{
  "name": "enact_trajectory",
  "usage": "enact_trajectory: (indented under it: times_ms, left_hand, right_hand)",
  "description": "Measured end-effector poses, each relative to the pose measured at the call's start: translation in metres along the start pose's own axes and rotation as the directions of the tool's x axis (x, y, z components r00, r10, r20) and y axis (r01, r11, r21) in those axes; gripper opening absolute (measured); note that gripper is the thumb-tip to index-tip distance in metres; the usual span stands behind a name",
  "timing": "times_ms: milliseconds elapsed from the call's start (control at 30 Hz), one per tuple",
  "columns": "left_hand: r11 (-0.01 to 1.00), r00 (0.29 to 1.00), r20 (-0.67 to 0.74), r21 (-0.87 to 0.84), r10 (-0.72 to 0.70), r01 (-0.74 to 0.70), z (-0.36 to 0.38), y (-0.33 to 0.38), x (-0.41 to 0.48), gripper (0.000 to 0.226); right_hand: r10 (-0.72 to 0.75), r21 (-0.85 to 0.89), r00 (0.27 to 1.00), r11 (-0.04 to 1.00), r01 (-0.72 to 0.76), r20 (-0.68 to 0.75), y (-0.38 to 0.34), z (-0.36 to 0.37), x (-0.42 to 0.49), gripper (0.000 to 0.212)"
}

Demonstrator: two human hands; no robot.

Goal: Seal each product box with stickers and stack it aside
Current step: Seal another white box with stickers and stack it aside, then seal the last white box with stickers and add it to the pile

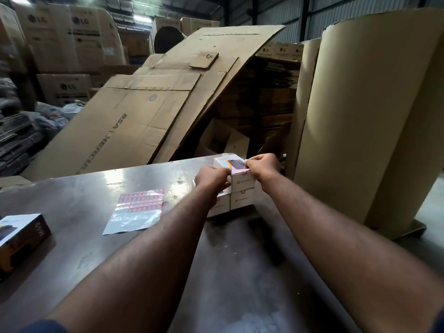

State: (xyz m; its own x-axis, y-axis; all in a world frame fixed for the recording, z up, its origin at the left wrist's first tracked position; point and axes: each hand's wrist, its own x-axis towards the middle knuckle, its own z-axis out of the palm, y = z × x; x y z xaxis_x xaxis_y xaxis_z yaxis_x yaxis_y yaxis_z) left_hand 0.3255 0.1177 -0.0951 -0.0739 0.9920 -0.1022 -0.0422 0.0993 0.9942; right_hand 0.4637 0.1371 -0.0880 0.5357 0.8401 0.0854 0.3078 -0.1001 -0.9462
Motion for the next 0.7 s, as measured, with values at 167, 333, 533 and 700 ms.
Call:
enact_trajectory:
  times_ms: [167,333,533,700]
  left_hand:
    - [0.999,0.998,-0.062,0.035,0.021,-0.018,0.001,-0.002,0.000,0.008]
    - [0.993,0.992,-0.100,0.096,0.076,-0.066,-0.009,-0.003,-0.005,0.021]
    - [0.983,0.980,-0.126,0.122,0.152,-0.136,-0.047,0.002,-0.022,0.014]
    - [0.852,0.889,-0.137,0.380,0.437,-0.360,-0.103,0.018,-0.046,0.005]
  right_hand:
    - [-0.014,0.016,1.000,1.000,0.014,-0.001,0.001,0.001,-0.002,0.005]
    - [-0.014,0.004,1.000,1.000,0.014,0.014,0.002,0.002,-0.006,0.013]
    - [-0.223,-0.042,0.954,0.975,0.219,-0.200,-0.016,0.005,-0.027,0.014]
    - [-0.596,0.002,0.764,0.788,0.616,-0.247,-0.038,0.039,-0.078,0.006]
